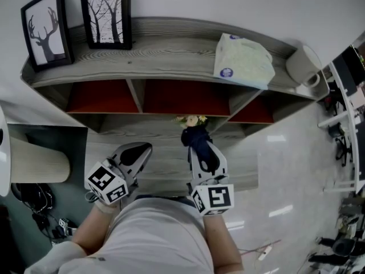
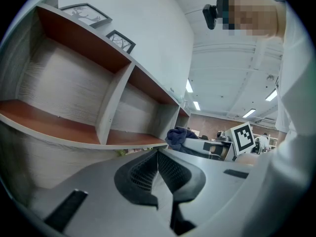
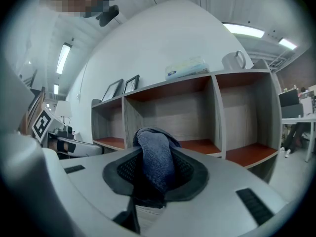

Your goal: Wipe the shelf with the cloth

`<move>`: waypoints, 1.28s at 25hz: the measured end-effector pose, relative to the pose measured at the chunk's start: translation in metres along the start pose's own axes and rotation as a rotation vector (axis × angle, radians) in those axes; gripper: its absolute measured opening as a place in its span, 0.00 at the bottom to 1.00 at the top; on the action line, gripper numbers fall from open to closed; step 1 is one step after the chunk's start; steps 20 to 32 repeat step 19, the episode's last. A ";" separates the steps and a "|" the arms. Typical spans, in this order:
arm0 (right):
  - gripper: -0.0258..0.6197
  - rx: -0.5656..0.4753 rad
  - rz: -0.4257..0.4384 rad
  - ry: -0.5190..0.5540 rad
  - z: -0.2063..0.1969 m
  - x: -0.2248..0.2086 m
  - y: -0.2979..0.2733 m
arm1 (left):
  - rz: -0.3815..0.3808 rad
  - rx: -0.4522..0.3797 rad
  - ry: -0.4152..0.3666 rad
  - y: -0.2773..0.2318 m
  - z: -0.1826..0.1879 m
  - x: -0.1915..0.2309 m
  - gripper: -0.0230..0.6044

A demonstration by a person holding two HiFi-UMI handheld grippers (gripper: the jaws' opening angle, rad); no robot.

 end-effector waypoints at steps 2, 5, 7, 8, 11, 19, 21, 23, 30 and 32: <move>0.20 0.006 -0.004 -0.007 -0.002 0.001 -0.001 | 0.002 0.000 0.003 0.002 -0.001 0.001 0.06; 0.20 0.010 0.000 0.002 -0.001 0.004 -0.002 | 0.006 -0.001 0.011 0.005 -0.002 0.002 0.06; 0.20 0.009 0.003 0.013 0.000 0.007 -0.003 | 0.010 -0.004 0.016 0.008 -0.003 0.003 0.06; 0.20 0.011 0.005 0.016 0.000 0.008 -0.002 | 0.012 -0.005 0.018 0.009 -0.004 0.003 0.06; 0.20 0.023 0.006 0.005 -0.002 0.009 -0.002 | 0.020 -0.005 0.023 0.013 -0.005 0.005 0.06; 0.20 0.047 -0.003 0.018 -0.007 0.012 0.003 | 0.048 -0.007 0.036 0.026 -0.012 0.006 0.06; 0.20 0.047 -0.003 0.018 -0.007 0.012 0.003 | 0.048 -0.007 0.036 0.026 -0.012 0.006 0.06; 0.20 0.047 -0.003 0.018 -0.007 0.012 0.003 | 0.048 -0.007 0.036 0.026 -0.012 0.006 0.06; 0.20 0.047 -0.003 0.018 -0.007 0.012 0.003 | 0.048 -0.007 0.036 0.026 -0.012 0.006 0.06; 0.20 0.047 -0.003 0.018 -0.007 0.012 0.003 | 0.048 -0.007 0.036 0.026 -0.012 0.006 0.06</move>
Point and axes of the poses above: the fingertips, and each gripper's own axes: y backward along the fingers, x to its left, z out of its top, the point moved 10 cm from there along y, backward along the fingers, and after that the axes turned 13 degrees about -x, right-handed, at the moved point
